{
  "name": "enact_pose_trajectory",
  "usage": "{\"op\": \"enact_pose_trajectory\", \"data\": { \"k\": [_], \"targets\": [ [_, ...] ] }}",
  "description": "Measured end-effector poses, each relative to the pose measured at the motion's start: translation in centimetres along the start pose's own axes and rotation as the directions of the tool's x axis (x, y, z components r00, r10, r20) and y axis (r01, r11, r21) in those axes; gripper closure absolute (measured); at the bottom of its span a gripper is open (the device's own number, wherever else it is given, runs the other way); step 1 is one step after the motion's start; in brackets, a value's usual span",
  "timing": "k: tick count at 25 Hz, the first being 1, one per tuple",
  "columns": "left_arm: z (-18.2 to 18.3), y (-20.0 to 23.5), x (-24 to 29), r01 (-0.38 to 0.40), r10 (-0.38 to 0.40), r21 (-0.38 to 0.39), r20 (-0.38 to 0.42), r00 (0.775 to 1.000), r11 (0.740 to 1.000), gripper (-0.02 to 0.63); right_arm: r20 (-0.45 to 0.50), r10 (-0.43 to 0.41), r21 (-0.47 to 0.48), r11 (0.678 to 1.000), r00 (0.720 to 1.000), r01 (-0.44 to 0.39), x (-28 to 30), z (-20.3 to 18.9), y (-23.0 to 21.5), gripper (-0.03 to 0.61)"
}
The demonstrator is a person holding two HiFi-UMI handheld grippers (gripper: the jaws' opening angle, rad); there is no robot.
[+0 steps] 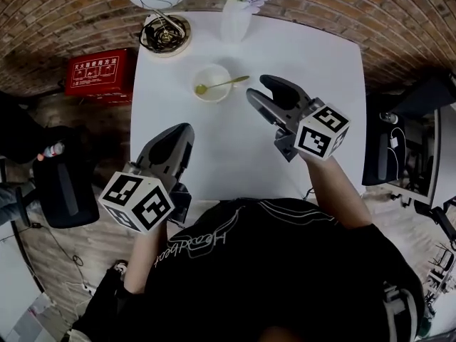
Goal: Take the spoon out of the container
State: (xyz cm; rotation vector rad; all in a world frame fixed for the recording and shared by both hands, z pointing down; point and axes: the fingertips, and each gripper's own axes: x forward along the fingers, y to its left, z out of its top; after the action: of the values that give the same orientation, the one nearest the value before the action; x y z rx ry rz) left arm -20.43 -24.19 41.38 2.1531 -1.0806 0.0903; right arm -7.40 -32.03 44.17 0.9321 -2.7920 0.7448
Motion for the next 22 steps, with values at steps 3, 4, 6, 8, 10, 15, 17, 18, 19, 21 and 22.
{"op": "enact_pose_trajectory", "data": {
  "k": [3,4,6,8,10,15,17,18,19,21,22],
  "targets": [
    [-0.3,0.7,0.3,0.002,-0.002,-0.011,-0.004,1.0,1.0,0.609,-0.014,-0.012,-0.002,1.0,1.0,0.012,0.8,-0.6,-0.6,0.396],
    [-0.3,0.9,0.3,0.002,-0.003,-0.012,-0.006,1.0,1.0,0.607,-0.018,-0.016,-0.003,1.0,1.0,0.016,1.1,-0.8,-0.9,0.396],
    [-0.5,1.2,0.4,0.002,-0.002,-0.014,-0.009,1.0,1.0,0.607,-0.027,-0.029,-0.003,1.0,0.999,0.029,1.6,-1.2,-1.3,0.396],
    [-0.6,1.6,0.5,0.0,0.0,-0.016,-0.011,1.0,1.0,0.607,-0.036,-0.042,-0.002,0.999,0.998,0.042,2.3,-1.7,-1.8,0.396],
    [-0.7,1.9,0.5,-0.004,0.003,-0.02,-0.011,1.0,1.0,0.607,-0.048,-0.049,0.001,0.999,0.998,0.049,3.0,-2.3,-2.2,0.396],
    [-1.3,2.7,0.1,-0.018,0.018,-0.031,-0.023,1.0,0.999,0.607,-0.07,-0.039,0.034,0.999,0.997,0.042,4.7,-3.3,-2.5,0.401],
    [-1.6,3.1,-0.3,-0.028,0.027,-0.041,-0.025,0.999,0.999,0.607,-0.074,-0.045,0.04,0.998,0.996,0.048,5.1,-3.6,-2.7,0.44],
    [-1.7,3.3,-0.5,-0.034,0.033,-0.045,-0.024,0.999,0.998,0.609,-0.076,-0.049,0.043,0.998,0.996,0.052,5.2,-3.7,-2.7,0.457],
    [-1.8,3.5,-0.7,-0.04,0.039,-0.049,-0.023,0.999,0.998,0.607,-0.078,-0.051,0.048,0.997,0.996,0.055,5.3,-3.8,-2.8,0.467],
    [-1.9,3.8,-1.0,-0.05,0.049,-0.057,-0.02,0.999,0.997,0.607,-0.082,-0.054,0.058,0.997,0.995,0.059,5.5,-4.0,-2.8,0.494],
    [-2.0,4.0,-1.1,-0.053,0.052,-0.063,-0.018,0.998,0.997,0.609,-0.084,-0.057,0.059,0.996,0.995,0.063,5.6,-4.0,-2.8,0.507]
  ]
}}
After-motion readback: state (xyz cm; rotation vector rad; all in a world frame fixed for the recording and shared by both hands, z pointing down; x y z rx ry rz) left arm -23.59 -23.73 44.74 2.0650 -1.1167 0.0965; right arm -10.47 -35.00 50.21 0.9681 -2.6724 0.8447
